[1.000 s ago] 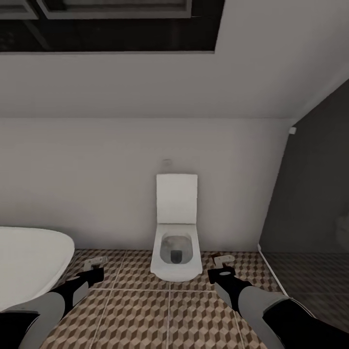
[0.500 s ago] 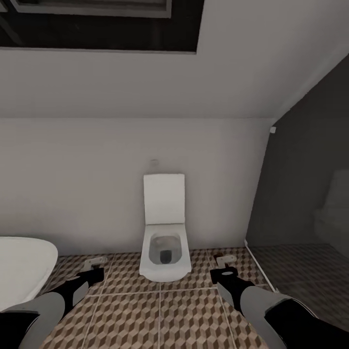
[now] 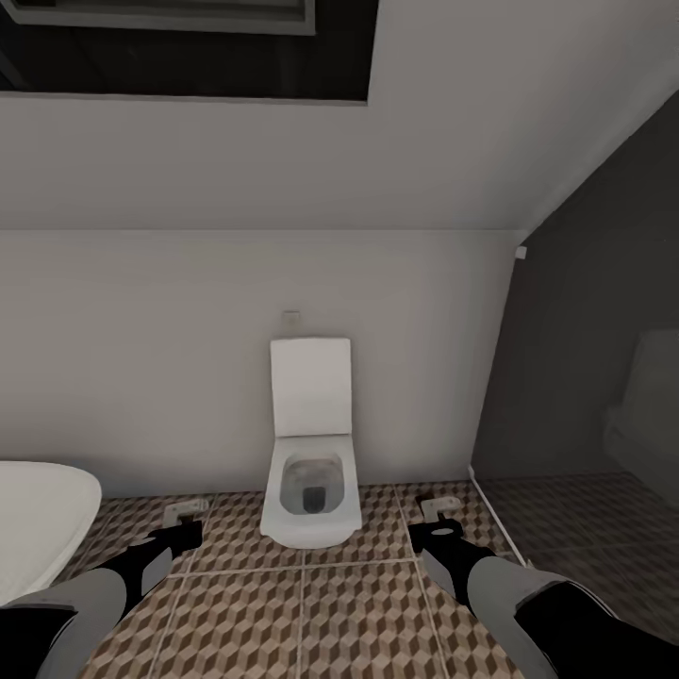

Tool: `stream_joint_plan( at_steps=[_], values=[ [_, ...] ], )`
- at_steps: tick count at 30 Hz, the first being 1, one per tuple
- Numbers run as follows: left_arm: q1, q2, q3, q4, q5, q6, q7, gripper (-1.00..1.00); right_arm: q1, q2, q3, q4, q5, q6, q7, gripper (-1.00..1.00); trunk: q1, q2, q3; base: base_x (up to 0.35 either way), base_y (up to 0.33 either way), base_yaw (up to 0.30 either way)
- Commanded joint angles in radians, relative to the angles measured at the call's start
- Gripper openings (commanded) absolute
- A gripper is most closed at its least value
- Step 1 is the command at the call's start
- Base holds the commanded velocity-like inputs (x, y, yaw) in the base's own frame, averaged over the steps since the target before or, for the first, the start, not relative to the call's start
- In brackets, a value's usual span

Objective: Take the four mousetraps from the cabinet in the bathroom and place them on the bathroom floor. Make sure all four end up on the same floor surface, and ensure that at least two of them are either under or directly next to the same bathroom sink.

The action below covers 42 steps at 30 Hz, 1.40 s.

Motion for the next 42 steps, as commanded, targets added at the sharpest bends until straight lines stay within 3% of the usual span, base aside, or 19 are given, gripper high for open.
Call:
stream_joint_plan(
  at_steps=[1,28,42],
  values=[
    [-0.001,0.0,-0.008,0.001,0.009,-0.004,-0.003,-1.0,-0.001,0.001,0.009,0.002,-0.009,0.002,-0.001,-1.0,0.0,-0.001,-0.001,0.0,-0.03,-0.001],
    [-0.001,-0.001,-0.009,0.002,0.005,-0.004,-0.004,-1.0,-0.001,0.001,0.008,0.002,-0.009,0.0,-0.001,-1.0,0.0,-0.001,-0.001,0.0,-0.003,0.064],
    [-0.001,-0.079,-0.009,-0.008,-0.001,0.001,0.008,-1.0,-0.001,0.001,0.008,0.002,-0.009,0.003,-0.001,-1.0,0.0,-0.001,-0.001,0.0,0.0,0.001]
  ],
)
